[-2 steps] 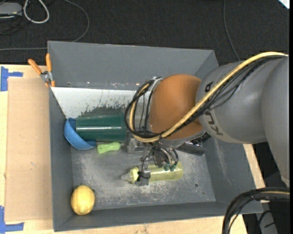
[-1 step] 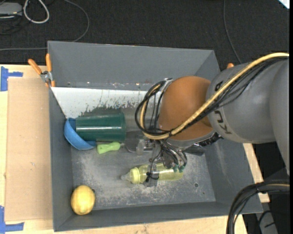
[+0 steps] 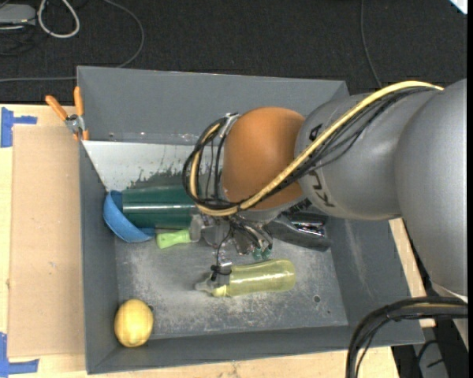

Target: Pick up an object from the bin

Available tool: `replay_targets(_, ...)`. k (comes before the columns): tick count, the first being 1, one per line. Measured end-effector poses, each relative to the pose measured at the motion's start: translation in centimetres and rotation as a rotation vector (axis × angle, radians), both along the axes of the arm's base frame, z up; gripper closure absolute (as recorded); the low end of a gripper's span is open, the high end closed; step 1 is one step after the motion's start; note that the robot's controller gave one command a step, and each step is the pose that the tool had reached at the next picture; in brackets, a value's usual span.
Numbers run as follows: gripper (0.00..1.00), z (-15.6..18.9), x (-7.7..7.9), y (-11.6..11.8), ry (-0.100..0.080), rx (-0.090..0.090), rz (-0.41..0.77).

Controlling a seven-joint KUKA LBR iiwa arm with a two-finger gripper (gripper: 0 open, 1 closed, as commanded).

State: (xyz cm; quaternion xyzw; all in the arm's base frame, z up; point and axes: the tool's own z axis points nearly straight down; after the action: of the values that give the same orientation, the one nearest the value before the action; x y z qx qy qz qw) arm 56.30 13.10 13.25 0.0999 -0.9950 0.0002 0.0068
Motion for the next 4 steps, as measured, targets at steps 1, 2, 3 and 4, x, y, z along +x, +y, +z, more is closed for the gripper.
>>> replay_targets(1, 0.0, -5.4, -2.3, -10.9, -0.005, -0.004, -0.046)
replay_targets(2, 1.0, -5.4, -1.6, -8.9, -0.005, 0.004, -0.037)
replay_targets(3, 1.0, -5.4, -1.6, -8.9, -0.005, 0.003, -0.039)
replay_targets(4, 1.0, 4.9, -2.5, -8.6, 0.0, 0.003, -0.073)
